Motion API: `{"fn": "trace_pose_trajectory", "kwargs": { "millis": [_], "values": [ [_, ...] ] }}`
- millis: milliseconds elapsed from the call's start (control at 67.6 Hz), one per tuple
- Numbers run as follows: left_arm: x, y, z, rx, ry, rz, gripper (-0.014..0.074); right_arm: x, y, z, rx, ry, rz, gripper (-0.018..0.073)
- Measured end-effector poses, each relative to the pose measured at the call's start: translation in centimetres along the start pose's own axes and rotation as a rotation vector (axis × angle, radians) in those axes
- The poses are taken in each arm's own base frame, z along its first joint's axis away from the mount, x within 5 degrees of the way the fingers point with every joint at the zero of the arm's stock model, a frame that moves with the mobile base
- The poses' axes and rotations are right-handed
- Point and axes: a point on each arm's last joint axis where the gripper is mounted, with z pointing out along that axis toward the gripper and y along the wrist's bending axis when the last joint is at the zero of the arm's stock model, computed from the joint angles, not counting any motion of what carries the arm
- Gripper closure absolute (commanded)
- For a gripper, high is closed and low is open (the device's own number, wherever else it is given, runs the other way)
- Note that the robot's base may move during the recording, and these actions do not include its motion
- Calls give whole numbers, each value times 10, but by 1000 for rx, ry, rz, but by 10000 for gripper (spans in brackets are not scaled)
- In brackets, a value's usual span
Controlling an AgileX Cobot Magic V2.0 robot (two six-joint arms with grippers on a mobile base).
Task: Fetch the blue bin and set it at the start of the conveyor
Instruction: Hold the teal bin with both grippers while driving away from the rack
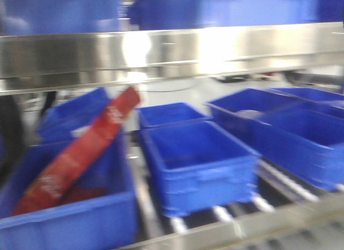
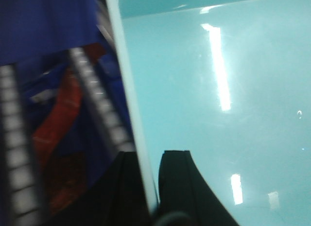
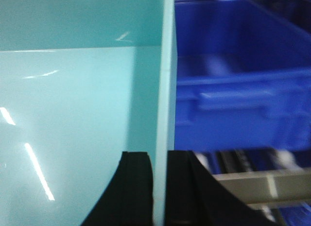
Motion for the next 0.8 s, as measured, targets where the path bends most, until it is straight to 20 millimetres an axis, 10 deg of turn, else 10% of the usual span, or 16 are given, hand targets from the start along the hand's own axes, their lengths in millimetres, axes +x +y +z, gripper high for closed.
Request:
{"fn": "trace_pose_trajectory", "kwargs": {
  "millis": [799],
  "values": [
    [0,0,0,3,1,-2,708,0,0,0,0,-3,0,711]
  ]
}}
